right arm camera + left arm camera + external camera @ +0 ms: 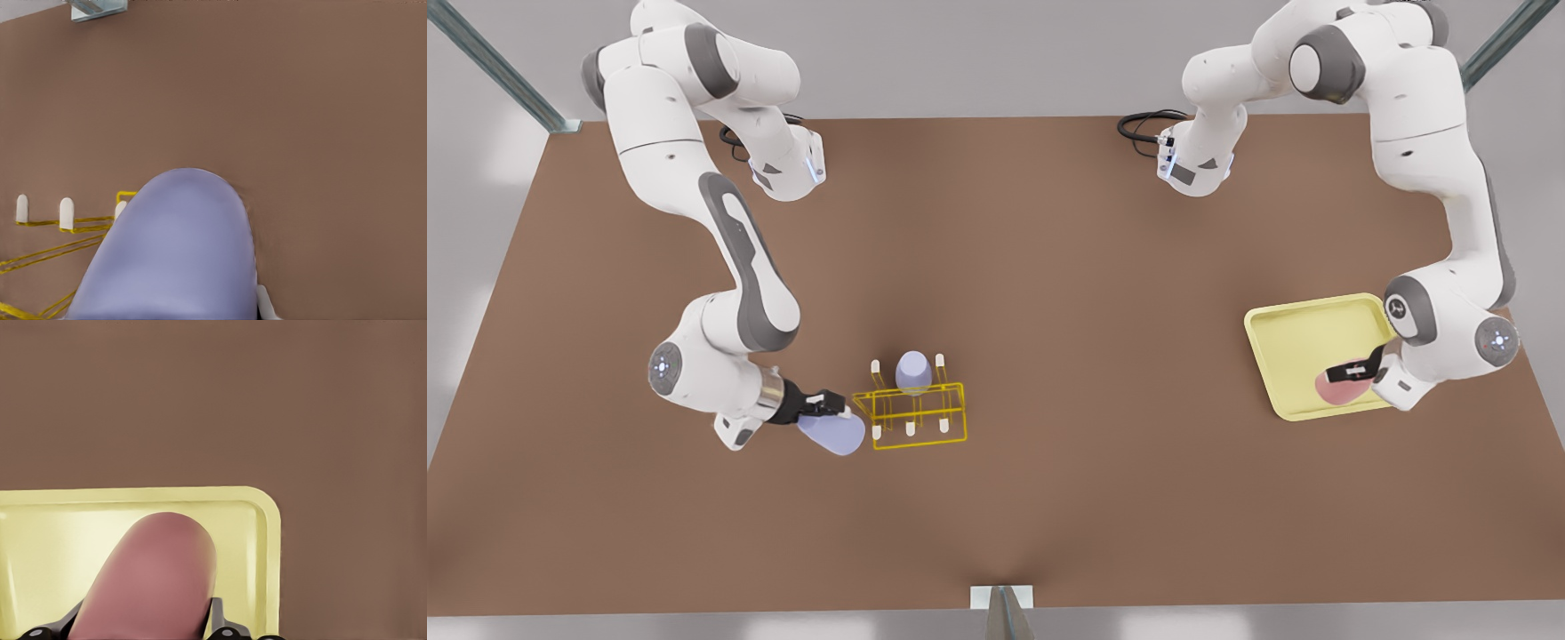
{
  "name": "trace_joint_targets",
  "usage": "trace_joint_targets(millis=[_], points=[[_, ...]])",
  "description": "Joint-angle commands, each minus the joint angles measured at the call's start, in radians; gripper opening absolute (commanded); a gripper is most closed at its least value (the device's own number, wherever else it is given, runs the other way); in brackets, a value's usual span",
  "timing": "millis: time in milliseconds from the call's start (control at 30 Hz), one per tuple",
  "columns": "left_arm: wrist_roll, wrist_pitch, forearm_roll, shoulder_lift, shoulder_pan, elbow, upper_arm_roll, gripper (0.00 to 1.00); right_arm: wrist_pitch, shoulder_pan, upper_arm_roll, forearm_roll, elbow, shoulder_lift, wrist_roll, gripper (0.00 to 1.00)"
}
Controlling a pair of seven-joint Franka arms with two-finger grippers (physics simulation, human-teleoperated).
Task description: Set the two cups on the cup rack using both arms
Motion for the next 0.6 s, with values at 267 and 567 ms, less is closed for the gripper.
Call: trace_joint_targets(millis=[267,567], points=[[-1.026,-0.085,0.023,0.162,-0.098,0.351,-0.308,0.84,-0.004,0.018,0.022,0.093,0.065,0.054,-0.008,0.74],[-1.194,-0.031,0.005,0.381,-0.389,0.741,-0.305,0.84,-0.004,0.026,0.032,0.107,0.058,0.072,-0.013,1.0]])
